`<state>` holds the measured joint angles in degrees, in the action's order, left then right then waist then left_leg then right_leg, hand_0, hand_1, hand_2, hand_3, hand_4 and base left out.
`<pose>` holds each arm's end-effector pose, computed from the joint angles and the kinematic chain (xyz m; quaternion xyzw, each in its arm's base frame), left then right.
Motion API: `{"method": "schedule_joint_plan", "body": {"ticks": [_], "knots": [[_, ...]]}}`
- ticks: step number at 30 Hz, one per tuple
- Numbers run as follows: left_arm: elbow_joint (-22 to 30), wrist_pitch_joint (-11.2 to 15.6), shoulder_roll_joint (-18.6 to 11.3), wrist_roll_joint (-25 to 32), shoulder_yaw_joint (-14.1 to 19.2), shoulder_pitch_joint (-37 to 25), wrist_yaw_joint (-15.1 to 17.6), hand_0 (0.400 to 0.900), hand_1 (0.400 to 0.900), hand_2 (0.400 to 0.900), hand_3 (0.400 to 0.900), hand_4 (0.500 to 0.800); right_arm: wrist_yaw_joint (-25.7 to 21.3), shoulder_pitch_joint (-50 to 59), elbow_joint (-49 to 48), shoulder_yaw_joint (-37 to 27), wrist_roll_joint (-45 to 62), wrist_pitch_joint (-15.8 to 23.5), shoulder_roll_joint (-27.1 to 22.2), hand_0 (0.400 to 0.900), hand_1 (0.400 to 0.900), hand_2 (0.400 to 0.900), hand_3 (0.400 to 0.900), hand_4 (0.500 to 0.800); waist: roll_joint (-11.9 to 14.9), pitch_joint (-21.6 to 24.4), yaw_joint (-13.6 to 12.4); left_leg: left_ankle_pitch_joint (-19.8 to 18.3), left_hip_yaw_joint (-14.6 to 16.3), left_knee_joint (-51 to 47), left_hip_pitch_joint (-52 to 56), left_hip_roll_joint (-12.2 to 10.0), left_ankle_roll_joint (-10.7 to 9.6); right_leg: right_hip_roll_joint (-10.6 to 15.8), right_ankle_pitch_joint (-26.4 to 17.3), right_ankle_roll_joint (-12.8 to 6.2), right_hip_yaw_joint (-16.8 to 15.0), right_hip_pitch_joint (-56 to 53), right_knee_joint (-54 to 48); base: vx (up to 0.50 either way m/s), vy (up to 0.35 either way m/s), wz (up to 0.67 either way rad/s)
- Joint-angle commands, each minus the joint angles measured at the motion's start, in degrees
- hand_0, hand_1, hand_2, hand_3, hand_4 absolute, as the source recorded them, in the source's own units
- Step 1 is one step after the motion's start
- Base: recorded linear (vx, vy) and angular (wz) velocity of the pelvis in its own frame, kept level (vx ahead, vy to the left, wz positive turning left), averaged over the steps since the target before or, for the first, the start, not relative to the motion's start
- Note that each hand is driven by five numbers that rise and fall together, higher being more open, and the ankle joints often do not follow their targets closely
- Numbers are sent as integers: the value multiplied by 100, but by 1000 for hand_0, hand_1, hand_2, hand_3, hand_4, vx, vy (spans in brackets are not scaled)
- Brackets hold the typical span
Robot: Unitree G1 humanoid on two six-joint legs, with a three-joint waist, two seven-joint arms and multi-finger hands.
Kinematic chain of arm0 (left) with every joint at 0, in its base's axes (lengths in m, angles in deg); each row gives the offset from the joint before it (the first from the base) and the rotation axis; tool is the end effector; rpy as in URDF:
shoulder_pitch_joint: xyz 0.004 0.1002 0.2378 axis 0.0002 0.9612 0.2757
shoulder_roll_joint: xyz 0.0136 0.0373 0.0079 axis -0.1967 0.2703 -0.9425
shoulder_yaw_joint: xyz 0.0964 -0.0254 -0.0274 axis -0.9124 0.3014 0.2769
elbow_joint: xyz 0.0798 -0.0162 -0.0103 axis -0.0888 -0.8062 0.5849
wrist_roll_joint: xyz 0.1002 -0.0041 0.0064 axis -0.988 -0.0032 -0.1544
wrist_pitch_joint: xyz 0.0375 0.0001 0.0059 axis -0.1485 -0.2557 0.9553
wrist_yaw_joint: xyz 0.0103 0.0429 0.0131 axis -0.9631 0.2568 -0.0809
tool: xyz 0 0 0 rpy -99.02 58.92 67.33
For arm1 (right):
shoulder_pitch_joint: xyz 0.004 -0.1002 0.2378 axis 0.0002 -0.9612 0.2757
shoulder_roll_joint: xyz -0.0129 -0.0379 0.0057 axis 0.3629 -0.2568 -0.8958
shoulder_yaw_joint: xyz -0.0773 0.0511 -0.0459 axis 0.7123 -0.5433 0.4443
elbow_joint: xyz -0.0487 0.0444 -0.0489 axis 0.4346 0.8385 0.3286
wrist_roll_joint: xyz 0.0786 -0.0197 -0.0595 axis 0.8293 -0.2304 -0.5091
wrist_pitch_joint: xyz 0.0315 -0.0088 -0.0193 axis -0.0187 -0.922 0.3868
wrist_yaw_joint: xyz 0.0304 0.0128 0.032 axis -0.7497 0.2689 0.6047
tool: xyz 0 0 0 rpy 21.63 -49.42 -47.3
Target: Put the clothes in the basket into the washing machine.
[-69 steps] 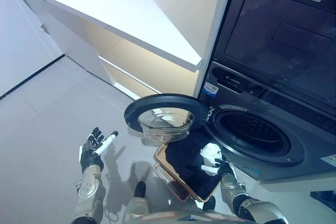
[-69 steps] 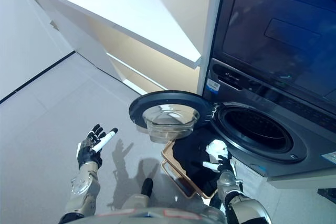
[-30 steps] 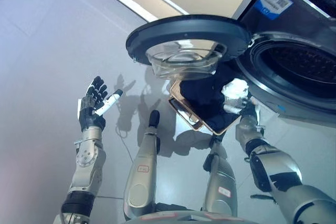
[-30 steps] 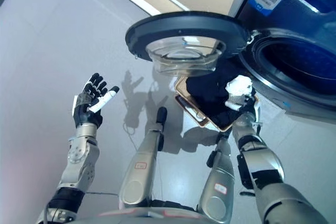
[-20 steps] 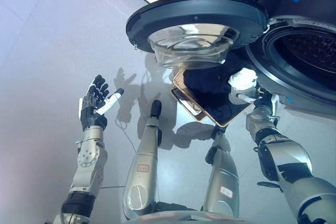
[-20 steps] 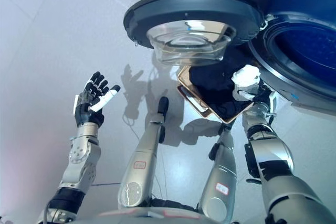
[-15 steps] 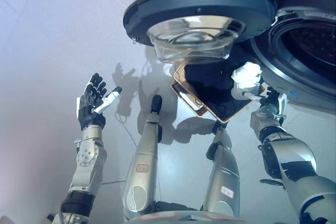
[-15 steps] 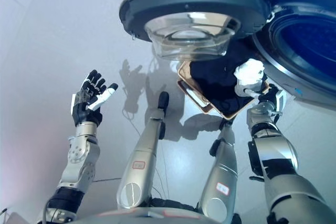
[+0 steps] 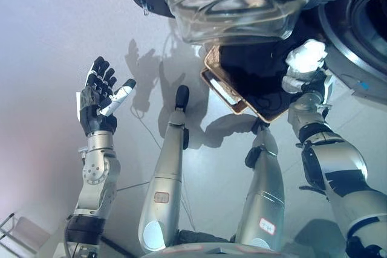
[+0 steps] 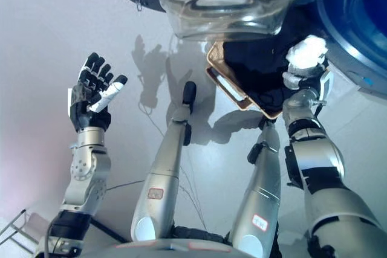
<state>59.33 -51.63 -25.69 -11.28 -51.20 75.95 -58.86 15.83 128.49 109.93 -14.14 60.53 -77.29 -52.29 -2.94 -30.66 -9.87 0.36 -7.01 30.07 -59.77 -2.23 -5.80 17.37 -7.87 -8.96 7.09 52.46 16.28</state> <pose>0.2092 0.2066 0.0807 -0.0990 -0.1998 0.1285 0.9663 0.3444 -0.2568 0.1244 -0.1594 0.0771 -0.3708 0.9117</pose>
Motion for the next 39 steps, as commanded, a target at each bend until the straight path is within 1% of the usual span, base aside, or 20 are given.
{"method": "schedule_joint_plan", "body": {"ticks": [1,2,3,4,5,11,18,23,26,31,32,33,35,37,39], "knots": [[918,675,-197,105,423,207,155,900,900,900,900,800,-81,56,-36,425,-16,185,-318,833,833,833,833,760,-285,87,-121,111,-109,-613,-445,235,338,-25,675,114,-159,406,820,-41,22,5],[934,679,-198,110,411,202,167,900,900,900,900,800,-84,92,-15,448,-35,173,-337,808,808,808,808,745,-291,87,-123,109,-113,-571,-525,248,338,-19,683,119,-177,508,878,-39,39,1],[952,693,-207,118,408,203,181,900,900,900,900,800,-84,126,-3,462,-51,168,-362,720,720,720,720,692,-297,87,-121,108,-112,-542,-605,247,336,-14,686,121,-198,606,932,-38,40,-2],[957,707,-219,136,415,183,200,900,900,900,900,800,-92,192,11,494,-65,166,-383,408,408,408,408,505,-298,87,-117,105,-108,-502,-685,255,336,-19,687,124,-226,701,991,-34,41,-5],[983,713,-226,148,419,179,206,900,900,900,900,800,-91,199,21,503,-73,166,-409,400,400,400,400,500,-304,87,-119,110,-113,-501,-742,258,338,-9,689,129,-230,781,1025,-28,24,-5],[986,746,-241,201,403,187,224,900,900,900,900,800,-113,220,63,483,-97,171,-392,400,400,400,400,500,-282,87,-96,130,-69,-467,-875,260,329,-17,706,140,-276,938,1083,-3,4,-2],[900,777,-241,261,503,85,233,900,900,900,900,800,-90,124,2,370,-23,237,-245,400,400,400,400,500,-235,87,-39,124,-18,-530,-674,221,318,-38,705,149,-274,760,987,2,-4,-4],[562,808,-206,290,606,-9,247,900,900,900,900,800,-38,-144,-421,86,377,536,-30,400,400,400,400,500,-138,131,60,151,27,-714,-254,147,283,-94,693,135,-238,337,736,22,-20,-5],[265,805,-150,334,670,-16,230,900,900,900,900,800,98,-445,-816,-154,853,818,141,400,400,400,400,500,-92,269,110,160,26,-819,-36,120,261,-127,685,124,-209,123,621,43,-31,-3],[-355,766,-91,414,674,-46,235,900,900,900,900,800,380,-860,-1168,-874,2261,1346,369,400,400,400,400,500,-63,433,170,223,15,-1096,434,30,197,-113,651,82,-117,-456,271,53,-41,-1],[-485,746,-43,485,667,-58,234,900,900,900,900,800,389,-903,-1185,-1069,2614,1459,397,400,400,400,400,500,-81,470,171,237,8,-1162,547,14,182,-108,649,72,-109,-595,199,-36,-22,3],[-577,753,-45,537,643,-74,216,900,900,900,900,800,449,-913,-1202,-1178,2897,1569,409,400,400,400,400,500,-105,435,152,423,39,-1228,600,7,203,-83,490,104,-42,-680,108,-28,-23,4],[-793,741,2,638,626,-97,232,900,900,900,900,800,601,-899,-1293,-1497,3749,1857,464,400,400,400,400,500,-134,471,137,454,50,-1361,876,-33,171,-77,485,87,-1,-981,-17,14,-47,6],[-896,686,51,728,622,-86,237,900,900,900,900,800,785,-916,-1429,-1676,4260,2008,469,400,400,400,400,500,-183,505,136,503,44,-1530,1157,-49,139,-70,457,66,27,-1262,-160,79,-62,8],[-945,652,47,744,592,-24,179,900,900,900,900,800,855,-922,-1378,-1834,4460,2027,343,400,400,400,400,500,-255,544,117,512,27,-1643,1390,-43,128,-47,465,47,68,-1516,-260,87,-45,6]]}}
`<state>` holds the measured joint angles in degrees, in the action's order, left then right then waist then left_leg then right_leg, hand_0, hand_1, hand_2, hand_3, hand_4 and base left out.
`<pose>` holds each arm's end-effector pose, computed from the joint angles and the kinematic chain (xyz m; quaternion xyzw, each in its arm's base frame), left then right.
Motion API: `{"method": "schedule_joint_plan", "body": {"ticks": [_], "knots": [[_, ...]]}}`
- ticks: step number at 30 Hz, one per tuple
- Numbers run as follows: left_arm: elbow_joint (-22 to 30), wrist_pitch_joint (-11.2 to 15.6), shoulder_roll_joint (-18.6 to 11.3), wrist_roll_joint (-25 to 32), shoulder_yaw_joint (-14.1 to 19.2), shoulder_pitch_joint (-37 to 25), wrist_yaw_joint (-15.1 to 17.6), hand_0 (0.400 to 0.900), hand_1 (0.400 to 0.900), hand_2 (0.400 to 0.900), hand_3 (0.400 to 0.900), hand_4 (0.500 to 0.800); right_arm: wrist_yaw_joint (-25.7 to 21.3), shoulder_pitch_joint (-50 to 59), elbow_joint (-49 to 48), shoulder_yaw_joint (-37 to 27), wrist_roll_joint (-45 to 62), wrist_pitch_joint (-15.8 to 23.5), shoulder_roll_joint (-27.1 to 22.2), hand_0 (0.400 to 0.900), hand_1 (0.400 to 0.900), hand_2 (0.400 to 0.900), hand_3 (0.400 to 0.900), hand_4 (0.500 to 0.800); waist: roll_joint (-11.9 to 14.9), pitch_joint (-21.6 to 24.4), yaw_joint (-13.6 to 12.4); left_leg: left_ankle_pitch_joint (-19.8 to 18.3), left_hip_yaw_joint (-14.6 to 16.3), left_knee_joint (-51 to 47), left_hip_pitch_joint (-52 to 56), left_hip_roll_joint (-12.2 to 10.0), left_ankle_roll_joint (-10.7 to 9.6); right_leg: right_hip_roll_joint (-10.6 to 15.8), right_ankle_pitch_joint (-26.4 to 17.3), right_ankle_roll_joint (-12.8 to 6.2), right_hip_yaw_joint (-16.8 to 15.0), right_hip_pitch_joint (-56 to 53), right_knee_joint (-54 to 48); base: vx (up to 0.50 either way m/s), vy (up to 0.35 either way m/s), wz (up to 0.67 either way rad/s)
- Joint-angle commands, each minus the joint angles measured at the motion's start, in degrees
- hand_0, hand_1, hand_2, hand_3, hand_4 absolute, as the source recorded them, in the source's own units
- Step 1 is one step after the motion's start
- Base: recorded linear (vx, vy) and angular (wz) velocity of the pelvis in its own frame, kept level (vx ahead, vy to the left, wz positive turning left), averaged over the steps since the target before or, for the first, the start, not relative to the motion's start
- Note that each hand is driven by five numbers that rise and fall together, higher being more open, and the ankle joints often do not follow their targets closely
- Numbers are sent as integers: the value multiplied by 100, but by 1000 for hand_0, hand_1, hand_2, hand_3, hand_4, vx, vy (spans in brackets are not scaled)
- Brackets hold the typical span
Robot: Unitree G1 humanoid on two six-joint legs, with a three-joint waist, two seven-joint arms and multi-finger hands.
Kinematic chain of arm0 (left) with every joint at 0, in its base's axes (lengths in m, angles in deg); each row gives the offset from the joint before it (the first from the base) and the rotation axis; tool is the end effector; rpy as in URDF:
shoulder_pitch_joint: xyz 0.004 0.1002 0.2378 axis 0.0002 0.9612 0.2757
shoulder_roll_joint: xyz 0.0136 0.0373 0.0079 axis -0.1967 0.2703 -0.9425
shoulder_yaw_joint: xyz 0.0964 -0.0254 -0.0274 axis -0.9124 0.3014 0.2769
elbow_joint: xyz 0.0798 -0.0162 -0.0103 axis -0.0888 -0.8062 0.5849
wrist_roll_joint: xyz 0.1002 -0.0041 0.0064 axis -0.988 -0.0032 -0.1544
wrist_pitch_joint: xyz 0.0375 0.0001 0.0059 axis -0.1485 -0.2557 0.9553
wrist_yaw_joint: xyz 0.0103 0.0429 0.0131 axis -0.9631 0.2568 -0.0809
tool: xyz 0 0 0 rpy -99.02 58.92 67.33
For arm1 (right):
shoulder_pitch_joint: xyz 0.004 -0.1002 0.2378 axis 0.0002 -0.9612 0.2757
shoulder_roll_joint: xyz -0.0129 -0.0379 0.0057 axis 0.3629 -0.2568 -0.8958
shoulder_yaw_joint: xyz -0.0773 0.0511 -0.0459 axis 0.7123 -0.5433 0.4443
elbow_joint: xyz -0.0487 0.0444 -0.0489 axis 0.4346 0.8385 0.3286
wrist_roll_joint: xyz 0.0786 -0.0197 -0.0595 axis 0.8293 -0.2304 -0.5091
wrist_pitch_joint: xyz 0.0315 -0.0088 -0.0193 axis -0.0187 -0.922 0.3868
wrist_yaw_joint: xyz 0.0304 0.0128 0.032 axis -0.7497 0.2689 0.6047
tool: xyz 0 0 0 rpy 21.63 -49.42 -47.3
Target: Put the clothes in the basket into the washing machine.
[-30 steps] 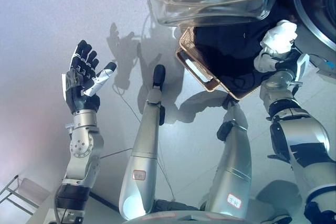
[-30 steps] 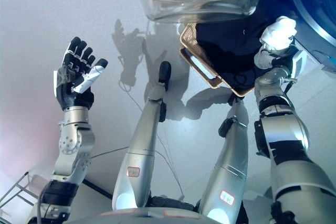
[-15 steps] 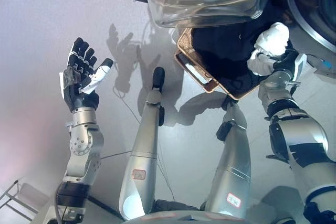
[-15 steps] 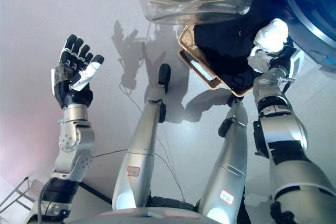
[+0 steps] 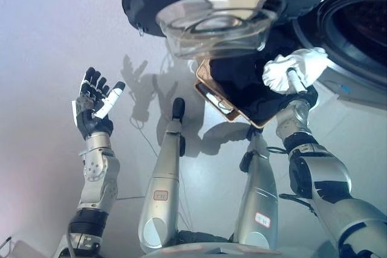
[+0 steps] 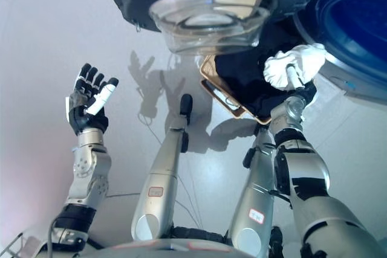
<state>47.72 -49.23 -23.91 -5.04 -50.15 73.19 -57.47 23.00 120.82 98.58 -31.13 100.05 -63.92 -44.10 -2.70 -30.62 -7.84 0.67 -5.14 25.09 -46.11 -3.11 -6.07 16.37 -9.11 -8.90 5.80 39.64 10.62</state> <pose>0.2180 0.2161 0.0562 -0.1512 -0.1441 0.1972 0.9579 0.3379 -0.2378 0.1062 0.3350 -0.0013 -0.3820 0.8613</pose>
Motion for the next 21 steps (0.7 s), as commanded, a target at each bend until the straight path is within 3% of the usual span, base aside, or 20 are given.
{"method": "schedule_joint_plan", "body": {"ticks": [1,7,20,21], "knots": [[191,411,-123,147,477,293,14,900,900,900,900,800,158,-116,-265,-185,623,755,-530,400,400,400,400,500,-319,552,-103,492,-163,-1181,117,40,152,59,592,38,199,-330,266,79,-34,1],[-75,437,-250,209,474,315,-113,900,900,900,900,800,88,257,-301,-193,624,760,-1365,400,400,400,400,500,-460,647,-125,532,-154,-1407,501,21,131,88,609,7,179,-660,120,59,-33,2],[-62,513,-416,265,517,448,-268,900,900,900,900,800,-168,1419,-476,396,442,908,-2829,400,400,400,400,500,-537,840,-117,545,-61,-1618,785,2,141,69,622,-32,113,-826,14,48,-18,-2],[-62,513,-412,265,518,446,-268,900,900,900,900,800,-168,1428,-471,403,443,907,-2832,480,480,480,480,548,-540,837,-116,544,-60,-1618,785,1,141,69,622,-32,112,-825,14,31,-18,-3]]}}
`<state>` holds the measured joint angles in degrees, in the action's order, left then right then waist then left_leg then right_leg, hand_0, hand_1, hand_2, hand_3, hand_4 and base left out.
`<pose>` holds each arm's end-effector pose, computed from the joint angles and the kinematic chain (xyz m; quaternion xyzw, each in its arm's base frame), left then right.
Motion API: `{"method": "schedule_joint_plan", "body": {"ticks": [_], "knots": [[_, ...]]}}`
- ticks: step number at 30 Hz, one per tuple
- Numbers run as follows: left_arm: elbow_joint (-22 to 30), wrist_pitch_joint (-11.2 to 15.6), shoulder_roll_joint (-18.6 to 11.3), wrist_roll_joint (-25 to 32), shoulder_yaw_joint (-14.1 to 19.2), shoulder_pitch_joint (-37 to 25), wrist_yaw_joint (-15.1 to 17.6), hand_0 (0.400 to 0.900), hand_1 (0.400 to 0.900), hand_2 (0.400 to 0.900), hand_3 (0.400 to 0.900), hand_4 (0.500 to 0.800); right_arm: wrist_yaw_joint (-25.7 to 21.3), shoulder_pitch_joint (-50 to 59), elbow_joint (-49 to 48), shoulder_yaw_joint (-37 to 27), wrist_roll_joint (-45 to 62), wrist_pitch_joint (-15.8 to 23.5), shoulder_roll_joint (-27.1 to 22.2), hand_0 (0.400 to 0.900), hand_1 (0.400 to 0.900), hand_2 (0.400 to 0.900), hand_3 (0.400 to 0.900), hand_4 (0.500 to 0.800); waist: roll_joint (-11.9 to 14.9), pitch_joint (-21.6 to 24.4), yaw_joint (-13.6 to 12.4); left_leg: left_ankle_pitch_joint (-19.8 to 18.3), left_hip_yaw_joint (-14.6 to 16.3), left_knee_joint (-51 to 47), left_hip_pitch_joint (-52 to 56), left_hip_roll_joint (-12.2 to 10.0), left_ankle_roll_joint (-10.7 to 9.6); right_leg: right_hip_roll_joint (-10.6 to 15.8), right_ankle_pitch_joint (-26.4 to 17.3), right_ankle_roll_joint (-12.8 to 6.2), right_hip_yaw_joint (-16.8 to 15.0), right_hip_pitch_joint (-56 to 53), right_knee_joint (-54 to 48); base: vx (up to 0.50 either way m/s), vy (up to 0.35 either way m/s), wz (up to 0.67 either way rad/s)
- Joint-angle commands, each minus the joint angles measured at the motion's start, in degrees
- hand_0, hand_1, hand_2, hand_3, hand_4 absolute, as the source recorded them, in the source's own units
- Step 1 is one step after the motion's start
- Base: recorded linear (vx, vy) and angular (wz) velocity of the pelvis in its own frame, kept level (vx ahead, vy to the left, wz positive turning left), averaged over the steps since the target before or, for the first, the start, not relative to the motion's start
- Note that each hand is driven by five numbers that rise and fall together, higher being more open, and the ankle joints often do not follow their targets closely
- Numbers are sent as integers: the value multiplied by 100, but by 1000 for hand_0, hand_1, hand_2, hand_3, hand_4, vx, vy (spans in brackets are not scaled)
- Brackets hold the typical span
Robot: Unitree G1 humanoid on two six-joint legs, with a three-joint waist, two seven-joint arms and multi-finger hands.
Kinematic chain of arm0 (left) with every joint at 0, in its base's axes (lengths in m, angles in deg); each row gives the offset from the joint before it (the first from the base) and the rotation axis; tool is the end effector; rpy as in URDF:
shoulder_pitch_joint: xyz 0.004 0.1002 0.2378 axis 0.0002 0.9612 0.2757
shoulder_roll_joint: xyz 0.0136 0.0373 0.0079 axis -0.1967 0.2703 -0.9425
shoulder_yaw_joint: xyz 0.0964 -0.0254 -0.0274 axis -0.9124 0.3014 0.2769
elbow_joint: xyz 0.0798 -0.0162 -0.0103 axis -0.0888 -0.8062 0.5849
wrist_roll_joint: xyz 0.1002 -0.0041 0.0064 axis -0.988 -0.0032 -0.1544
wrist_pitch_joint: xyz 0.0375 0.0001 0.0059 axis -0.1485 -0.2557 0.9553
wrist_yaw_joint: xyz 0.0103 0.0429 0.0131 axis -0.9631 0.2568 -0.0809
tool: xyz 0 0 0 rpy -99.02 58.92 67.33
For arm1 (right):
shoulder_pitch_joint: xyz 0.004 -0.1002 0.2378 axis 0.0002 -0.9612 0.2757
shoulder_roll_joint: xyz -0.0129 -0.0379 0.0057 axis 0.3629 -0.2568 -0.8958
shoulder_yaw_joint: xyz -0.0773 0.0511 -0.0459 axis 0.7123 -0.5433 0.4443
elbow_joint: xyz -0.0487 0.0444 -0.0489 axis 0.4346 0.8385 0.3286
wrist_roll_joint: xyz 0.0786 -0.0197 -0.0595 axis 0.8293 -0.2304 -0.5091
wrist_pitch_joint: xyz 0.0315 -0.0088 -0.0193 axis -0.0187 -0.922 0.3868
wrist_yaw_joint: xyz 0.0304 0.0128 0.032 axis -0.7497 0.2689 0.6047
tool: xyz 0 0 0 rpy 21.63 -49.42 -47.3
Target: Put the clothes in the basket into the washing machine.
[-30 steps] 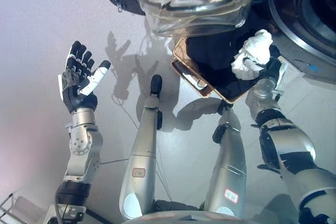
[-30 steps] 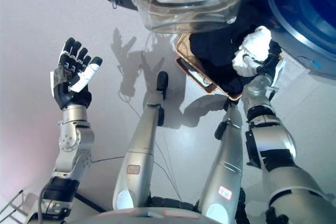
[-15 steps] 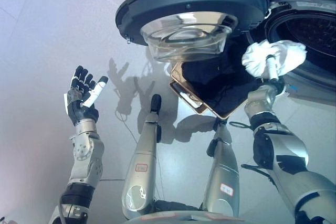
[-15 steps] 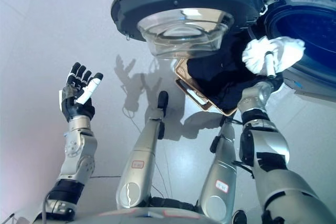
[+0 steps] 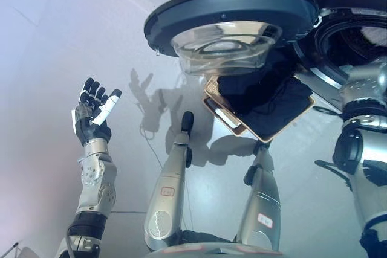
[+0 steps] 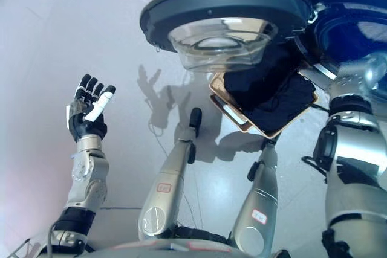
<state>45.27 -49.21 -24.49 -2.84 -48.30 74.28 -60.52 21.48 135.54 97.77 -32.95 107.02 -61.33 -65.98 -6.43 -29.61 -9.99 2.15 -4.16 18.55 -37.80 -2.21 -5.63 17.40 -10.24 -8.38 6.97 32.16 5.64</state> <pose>0.2128 0.2283 0.0478 -0.1538 -0.1271 0.2038 0.9585 0.3224 -0.3331 0.2483 0.3785 -0.2422 -0.4326 0.7816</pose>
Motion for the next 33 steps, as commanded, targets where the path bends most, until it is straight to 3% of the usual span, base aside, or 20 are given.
{"method": "schedule_joint_plan", "body": {"ticks": [1,12,24,33], "knots": [[205,505,-382,31,318,347,38,900,900,900,900,800,-48,32,-334,712,-356,562,-712,900,900,900,900,800,-149,737,99,378,-156,-947,-51,-90,110,-41,728,-82,-19,-74,510,23,-22,-3],[496,539,-323,-112,431,429,101,900,900,900,900,800,-81,-118,149,1072,-1176,116,-355,900,900,900,900,800,-118,639,151,330,-112,-852,-117,-93,157,-110,707,-30,-66,-33,486,7,-8,-3],[592,576,-344,-187,475,311,163,900,900,900,900,800,7,-297,228,1133,-1369,42,136,900,900,900,900,800,-52,619,176,303,-90,-830,-73,-103,167,-143,691,-6,-81,-72,478,-1,-1,-1],[298,493,-280,-349,499,183,174,900,900,900,900,800,-154,-1107,-717,1440,-2471,-117,842,900,900,900,900,800,223,720,310,193,-89,-654,272,-188,150,-172,719,9,-64,-434,582,2,-8,-2]]}}
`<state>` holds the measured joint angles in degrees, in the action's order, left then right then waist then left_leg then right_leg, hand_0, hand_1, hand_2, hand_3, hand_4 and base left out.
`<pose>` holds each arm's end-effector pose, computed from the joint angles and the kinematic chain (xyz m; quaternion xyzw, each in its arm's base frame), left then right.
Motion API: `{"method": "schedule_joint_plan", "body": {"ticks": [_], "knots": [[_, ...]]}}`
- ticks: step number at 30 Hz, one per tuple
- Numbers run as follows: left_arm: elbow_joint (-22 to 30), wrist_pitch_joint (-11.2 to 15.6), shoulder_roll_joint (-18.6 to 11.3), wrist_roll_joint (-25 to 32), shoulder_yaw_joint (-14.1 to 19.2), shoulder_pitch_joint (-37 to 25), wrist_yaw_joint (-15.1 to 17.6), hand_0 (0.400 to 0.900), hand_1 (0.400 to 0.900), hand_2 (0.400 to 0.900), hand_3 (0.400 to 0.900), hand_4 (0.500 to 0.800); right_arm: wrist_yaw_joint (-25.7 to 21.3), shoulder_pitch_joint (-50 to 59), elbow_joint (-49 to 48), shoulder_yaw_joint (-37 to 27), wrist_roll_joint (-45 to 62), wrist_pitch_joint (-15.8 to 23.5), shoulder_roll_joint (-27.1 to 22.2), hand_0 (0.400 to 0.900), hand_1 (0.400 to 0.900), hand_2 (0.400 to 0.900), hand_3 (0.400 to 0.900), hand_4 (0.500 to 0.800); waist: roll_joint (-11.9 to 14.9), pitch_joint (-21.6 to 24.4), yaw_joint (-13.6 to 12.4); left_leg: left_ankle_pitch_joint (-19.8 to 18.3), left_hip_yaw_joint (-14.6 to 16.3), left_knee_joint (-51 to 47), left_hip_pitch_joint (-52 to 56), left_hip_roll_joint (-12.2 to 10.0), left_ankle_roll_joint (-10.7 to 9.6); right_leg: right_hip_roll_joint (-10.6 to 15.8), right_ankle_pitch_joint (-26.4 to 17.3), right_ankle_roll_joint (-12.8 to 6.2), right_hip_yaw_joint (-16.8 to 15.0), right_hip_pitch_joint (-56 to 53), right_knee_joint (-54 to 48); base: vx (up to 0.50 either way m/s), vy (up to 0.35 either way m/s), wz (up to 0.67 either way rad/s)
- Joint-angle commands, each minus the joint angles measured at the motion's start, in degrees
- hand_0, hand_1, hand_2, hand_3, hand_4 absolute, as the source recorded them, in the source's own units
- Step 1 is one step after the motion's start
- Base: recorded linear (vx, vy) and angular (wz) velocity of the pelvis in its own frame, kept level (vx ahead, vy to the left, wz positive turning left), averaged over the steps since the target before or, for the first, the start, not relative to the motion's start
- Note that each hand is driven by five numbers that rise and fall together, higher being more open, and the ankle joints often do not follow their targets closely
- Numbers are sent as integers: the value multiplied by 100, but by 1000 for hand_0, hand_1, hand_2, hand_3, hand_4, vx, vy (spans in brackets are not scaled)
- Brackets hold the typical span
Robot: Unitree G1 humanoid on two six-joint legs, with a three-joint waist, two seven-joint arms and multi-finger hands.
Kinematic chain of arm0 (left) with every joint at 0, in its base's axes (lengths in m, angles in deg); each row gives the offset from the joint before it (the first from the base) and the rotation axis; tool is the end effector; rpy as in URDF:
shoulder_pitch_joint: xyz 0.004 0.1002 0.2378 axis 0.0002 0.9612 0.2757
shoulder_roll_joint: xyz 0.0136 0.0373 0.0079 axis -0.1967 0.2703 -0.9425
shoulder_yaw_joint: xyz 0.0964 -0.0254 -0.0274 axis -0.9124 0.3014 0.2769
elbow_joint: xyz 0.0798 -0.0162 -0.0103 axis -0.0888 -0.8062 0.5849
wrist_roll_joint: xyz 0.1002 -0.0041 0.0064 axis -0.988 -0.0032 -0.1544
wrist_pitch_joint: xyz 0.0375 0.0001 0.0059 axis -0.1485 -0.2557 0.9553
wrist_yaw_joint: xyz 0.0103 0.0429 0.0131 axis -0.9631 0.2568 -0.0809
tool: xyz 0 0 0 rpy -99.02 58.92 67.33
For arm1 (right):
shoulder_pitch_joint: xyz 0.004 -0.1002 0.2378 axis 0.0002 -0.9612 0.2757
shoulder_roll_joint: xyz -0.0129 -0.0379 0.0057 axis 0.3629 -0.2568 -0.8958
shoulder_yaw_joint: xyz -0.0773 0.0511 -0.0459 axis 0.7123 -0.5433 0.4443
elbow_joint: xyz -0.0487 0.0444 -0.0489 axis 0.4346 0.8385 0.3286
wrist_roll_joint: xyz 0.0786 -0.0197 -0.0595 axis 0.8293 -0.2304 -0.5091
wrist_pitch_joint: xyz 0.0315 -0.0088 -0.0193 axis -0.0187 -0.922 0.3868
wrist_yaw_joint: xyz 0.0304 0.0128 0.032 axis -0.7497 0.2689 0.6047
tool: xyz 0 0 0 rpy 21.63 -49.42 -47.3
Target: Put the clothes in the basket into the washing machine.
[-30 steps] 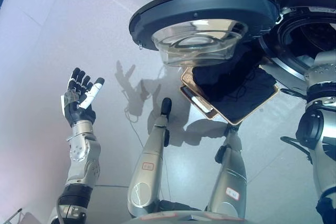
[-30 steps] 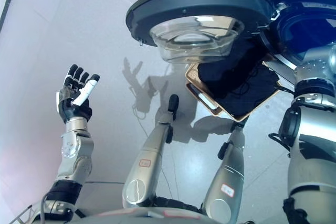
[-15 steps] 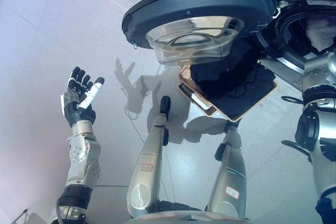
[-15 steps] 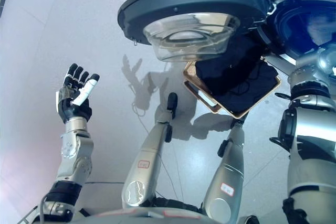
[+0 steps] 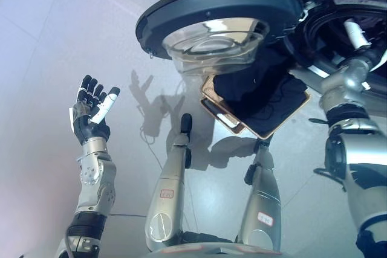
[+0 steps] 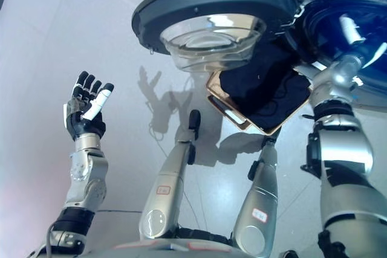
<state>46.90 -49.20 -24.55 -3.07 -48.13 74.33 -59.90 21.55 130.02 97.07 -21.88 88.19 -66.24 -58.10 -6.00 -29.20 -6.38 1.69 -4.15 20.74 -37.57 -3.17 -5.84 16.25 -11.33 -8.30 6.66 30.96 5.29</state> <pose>0.2131 0.2274 0.0527 -0.1552 -0.1392 0.2033 0.9567 0.3457 -0.2827 0.1955 0.1491 -0.1286 -0.3773 0.9049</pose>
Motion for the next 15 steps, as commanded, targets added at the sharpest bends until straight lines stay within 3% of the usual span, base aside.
{"method": "schedule_joint_plan", "body": {"ticks": [1,8,15], "knots": [[48,463,-247,-345,498,153,144,900,900,900,900,800,-161,-730,-734,305,-672,341,188,900,900,900,900,800,224,701,-21,234,-82,-882,349,-120,158,-60,836,1,-15,-431,613,42,-36,0],[-302,268,-133,-503,710,89,216,900,900,900,900,800,47,-2258,-1885,284,-1081,227,1262,900,900,900,900,800,432,807,162,170,-92,-926,1053,-260,132,-87,924,-14,87,-1145,544,48,-23,-3],[-761,178,-78,-641,1047,139,250,900,900,900,900,800,295,-3514,-2616,213,-1452,146,1732,900,900,900,900,800,575,1102,262,157,-80,-1196,1830,-354,123,-91,979,-79,208,-1853,376,80,-16,1]]}}
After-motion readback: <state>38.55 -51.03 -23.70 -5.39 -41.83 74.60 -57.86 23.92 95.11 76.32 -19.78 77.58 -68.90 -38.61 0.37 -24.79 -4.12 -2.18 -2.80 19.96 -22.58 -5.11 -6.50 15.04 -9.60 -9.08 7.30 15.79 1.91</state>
